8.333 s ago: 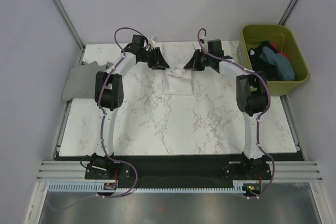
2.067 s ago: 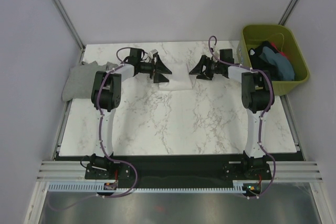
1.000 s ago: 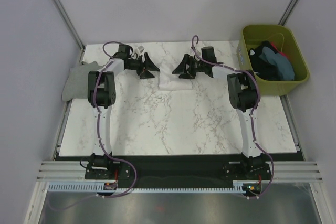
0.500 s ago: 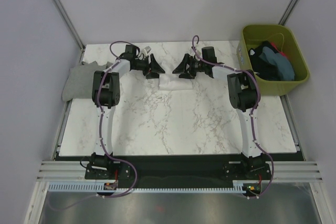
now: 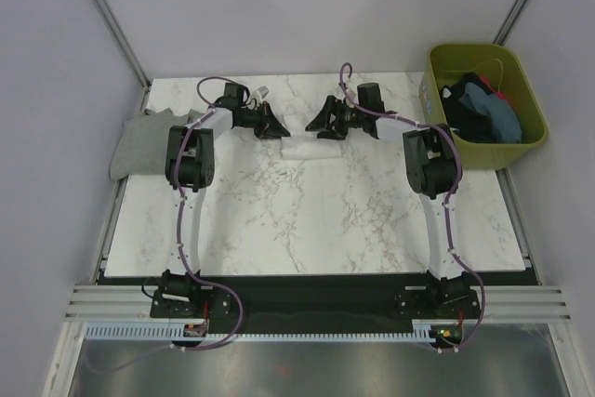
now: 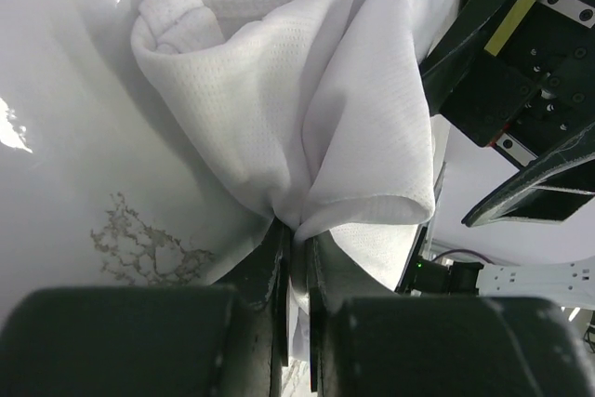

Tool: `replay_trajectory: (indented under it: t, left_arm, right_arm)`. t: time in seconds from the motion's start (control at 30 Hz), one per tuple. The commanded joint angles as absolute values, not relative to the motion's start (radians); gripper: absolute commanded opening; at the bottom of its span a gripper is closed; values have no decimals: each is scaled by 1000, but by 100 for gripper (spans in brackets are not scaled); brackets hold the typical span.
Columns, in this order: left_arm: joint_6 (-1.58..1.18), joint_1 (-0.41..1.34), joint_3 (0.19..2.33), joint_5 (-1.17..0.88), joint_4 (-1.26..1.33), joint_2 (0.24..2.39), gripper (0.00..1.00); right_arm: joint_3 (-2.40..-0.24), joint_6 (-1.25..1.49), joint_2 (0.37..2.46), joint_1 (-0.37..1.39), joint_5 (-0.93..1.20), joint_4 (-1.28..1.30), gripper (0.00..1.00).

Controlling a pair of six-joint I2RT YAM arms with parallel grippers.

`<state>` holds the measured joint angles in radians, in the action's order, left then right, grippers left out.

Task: Fold and stack the t-shirts
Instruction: Neatly place the folded tshirt to the corner

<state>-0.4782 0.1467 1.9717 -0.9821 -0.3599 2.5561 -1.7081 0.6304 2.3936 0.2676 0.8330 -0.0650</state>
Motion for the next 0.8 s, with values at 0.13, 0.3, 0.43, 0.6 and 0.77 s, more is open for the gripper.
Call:
replay_trajectory:
  t: [0.13,0.3,0.43,0.6,0.77]
  left_arm:
    - [-382,152,1970,-1025,-435,2409,2]
    - [-206,127,1953,-950,-601,2275,2]
    - [-98,80,1947,-908,-737,2185,2]
    - [63,-47,1964,-821,-954,2092,2]
    - [162,-191,2012,-703,-1076,2042,2]
  right_arm:
    - [-1715,488,2200,209,781,24,82]
    - [-1730,272,2071,176,680,179,83]
    - [-1684,216,2002,161,637,215,84]
    - [-1635,186,1937,153,629,242,84]
    - [-1609,181,1911,147,627,247,84]
